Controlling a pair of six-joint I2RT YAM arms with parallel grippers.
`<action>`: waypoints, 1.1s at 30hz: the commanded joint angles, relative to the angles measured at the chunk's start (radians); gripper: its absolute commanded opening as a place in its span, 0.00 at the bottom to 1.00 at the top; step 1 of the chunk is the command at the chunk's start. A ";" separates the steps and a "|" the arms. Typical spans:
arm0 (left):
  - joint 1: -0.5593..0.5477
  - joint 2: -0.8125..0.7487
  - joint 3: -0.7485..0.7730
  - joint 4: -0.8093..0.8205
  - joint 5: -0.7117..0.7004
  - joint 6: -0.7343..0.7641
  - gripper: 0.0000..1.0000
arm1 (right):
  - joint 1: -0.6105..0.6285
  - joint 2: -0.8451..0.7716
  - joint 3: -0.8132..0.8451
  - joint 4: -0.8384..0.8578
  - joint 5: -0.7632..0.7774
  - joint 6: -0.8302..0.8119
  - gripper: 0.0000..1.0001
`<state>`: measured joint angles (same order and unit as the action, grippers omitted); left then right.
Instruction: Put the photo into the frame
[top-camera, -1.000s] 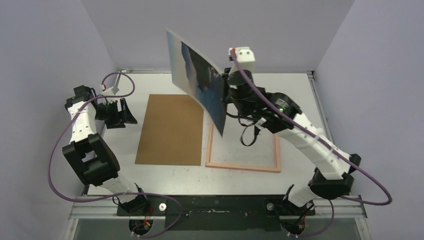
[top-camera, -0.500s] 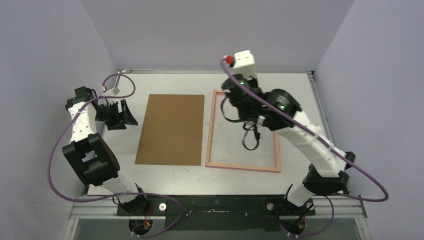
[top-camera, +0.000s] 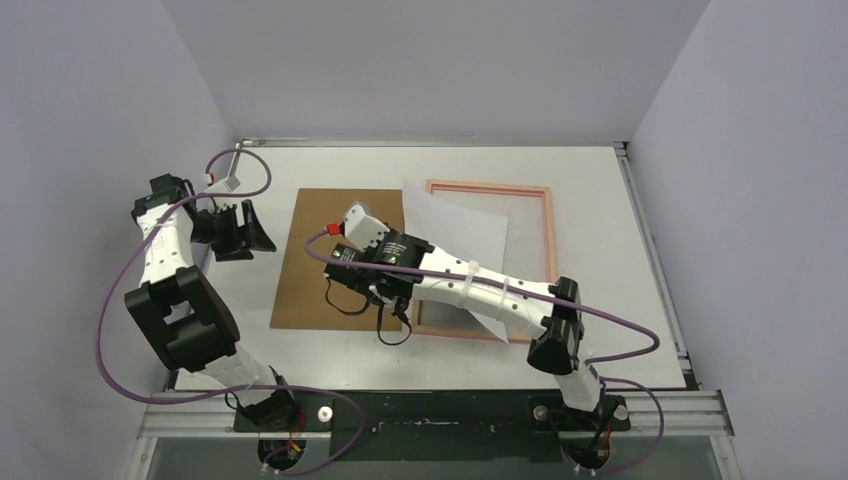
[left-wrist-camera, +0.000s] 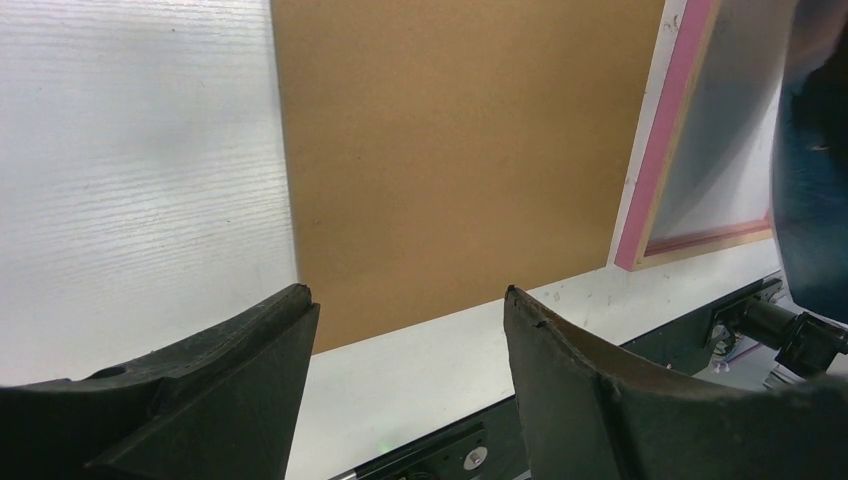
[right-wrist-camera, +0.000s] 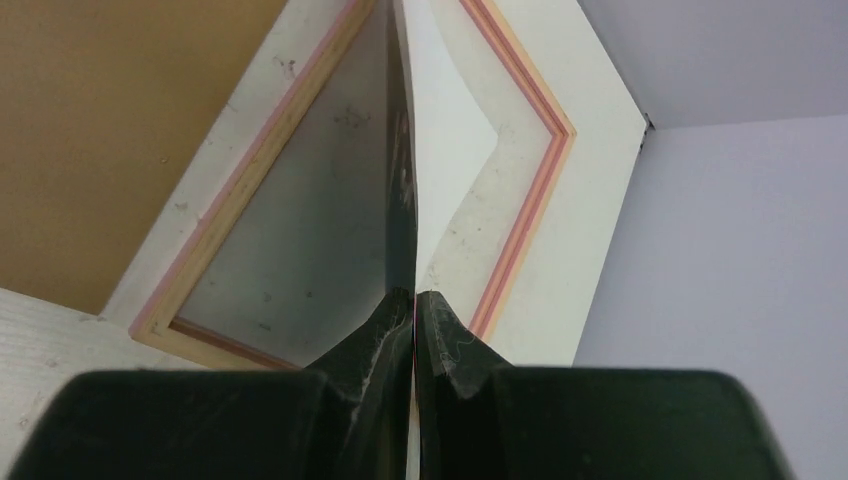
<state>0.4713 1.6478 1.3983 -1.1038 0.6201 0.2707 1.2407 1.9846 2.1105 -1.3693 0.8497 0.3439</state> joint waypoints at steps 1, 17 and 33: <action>0.003 -0.006 -0.002 -0.004 0.033 0.015 0.66 | 0.012 0.063 0.023 -0.021 -0.012 -0.023 0.05; 0.002 0.004 -0.001 -0.006 0.038 0.015 0.66 | 0.022 0.187 -0.058 -0.033 -0.069 0.134 0.05; 0.002 0.016 -0.009 -0.002 0.043 0.009 0.65 | 0.044 0.048 -0.383 0.215 0.011 -0.076 0.05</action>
<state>0.4713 1.6554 1.3956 -1.1046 0.6342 0.2710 1.2625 2.1696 1.7679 -1.2659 0.7937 0.3660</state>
